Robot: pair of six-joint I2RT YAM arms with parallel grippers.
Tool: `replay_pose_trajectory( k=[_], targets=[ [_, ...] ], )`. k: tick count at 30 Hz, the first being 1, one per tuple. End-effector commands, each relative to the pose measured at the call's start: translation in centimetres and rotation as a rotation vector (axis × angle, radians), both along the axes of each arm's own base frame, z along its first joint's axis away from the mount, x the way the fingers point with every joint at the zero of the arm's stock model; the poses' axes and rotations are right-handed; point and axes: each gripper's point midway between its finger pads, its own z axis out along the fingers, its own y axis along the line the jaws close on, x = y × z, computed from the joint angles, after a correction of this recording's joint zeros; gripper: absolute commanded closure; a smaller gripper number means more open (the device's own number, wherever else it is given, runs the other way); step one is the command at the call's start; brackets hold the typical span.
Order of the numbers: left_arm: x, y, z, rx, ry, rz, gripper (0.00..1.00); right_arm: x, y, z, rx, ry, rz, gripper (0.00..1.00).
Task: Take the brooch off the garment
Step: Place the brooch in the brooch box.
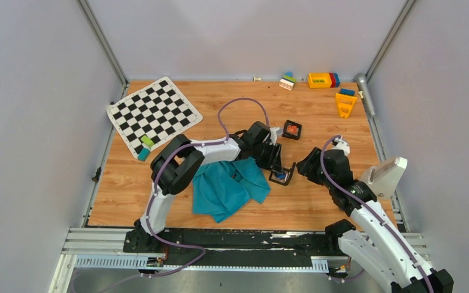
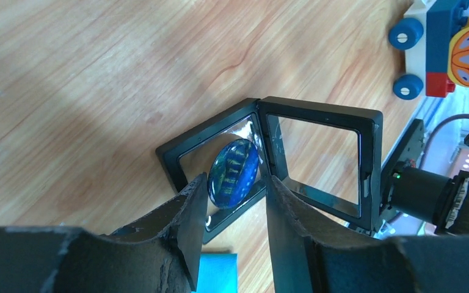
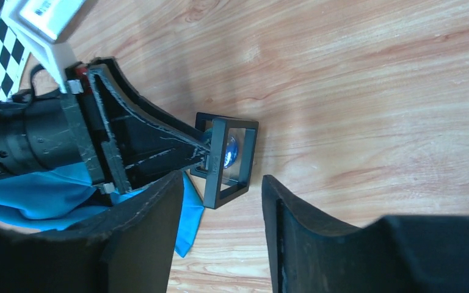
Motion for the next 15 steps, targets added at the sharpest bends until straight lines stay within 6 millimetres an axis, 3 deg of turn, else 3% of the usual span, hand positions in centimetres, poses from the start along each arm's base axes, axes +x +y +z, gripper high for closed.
replay_pose_trajectory(
  k=[1,4,8,13,15],
  targets=[
    [0.4,1.6,3.5,0.030,-0.098,0.032,0.53,0.4,0.7,1.2,0.026,-0.018,0.028,0.53],
    [0.4,2.3,4.5,0.024,-0.126,0.058,0.53,0.4,1.0,0.9,0.029,-0.004,0.036,0.60],
    [0.2,3.0,4.5,0.037,-0.133,0.065,0.53,0.6,1.7,0.6,0.038,0.011,0.071,0.61],
    [0.6,3.4,2.7,0.086,-0.124,0.081,0.79,0.9,2.1,-0.2,0.039,0.030,0.081,0.65],
    [0.7,3.4,2.1,0.097,-0.115,0.082,0.81,1.1,2.1,-0.5,0.038,0.034,0.078,0.67]
  ],
)
